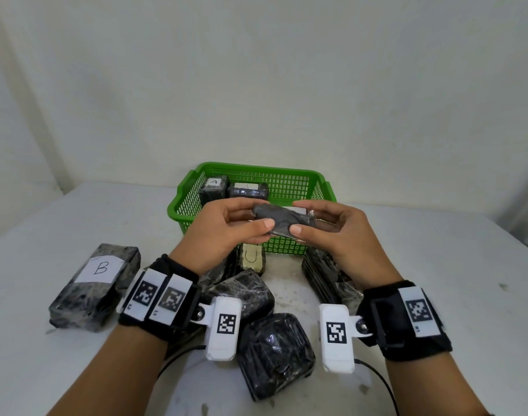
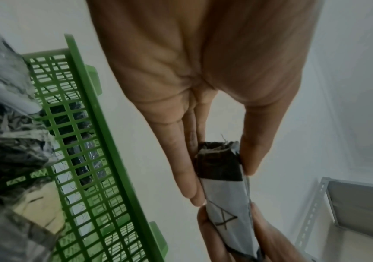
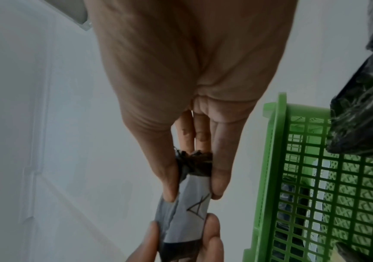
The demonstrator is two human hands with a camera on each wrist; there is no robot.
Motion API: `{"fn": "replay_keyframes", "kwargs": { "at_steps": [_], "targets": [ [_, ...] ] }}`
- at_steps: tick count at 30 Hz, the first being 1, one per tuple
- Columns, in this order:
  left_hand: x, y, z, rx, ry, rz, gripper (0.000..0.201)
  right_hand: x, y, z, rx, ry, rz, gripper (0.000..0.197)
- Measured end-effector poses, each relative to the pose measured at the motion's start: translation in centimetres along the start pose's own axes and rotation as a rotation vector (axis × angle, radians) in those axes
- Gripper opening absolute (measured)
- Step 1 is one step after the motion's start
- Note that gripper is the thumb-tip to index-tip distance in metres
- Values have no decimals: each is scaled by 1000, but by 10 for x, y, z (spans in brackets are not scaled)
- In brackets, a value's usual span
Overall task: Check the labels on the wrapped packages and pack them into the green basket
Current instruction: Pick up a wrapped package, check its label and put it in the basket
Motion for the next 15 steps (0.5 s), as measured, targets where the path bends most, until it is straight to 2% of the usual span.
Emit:
{"fn": "replay_keyframes", "kwargs": {
  "at_steps": [2, 6, 11, 15],
  "targets": [
    [1, 0, 0, -19, 22, 7, 37, 0, -1, 1, 18, -28, 6, 42],
    [-1, -2, 2, 16, 19, -4, 47, 1, -1, 3, 12, -34, 10, 47],
    [0, -1, 1, -22, 79, 17, 37, -1, -1, 5, 12, -56, -5, 46],
    [-1, -2, -1, 2, 55, 17, 45, -2, -1, 2, 3, -26, 11, 50]
  ]
}}
Point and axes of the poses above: each hand's wrist, its own y-axis towards the middle knuckle, its own z-axis out of the palm, x = y × z, the point moved 3 cm from there along y, towards the middle knuckle, and after that the axes turned 13 degrees about -z, right-handed, at the moved point
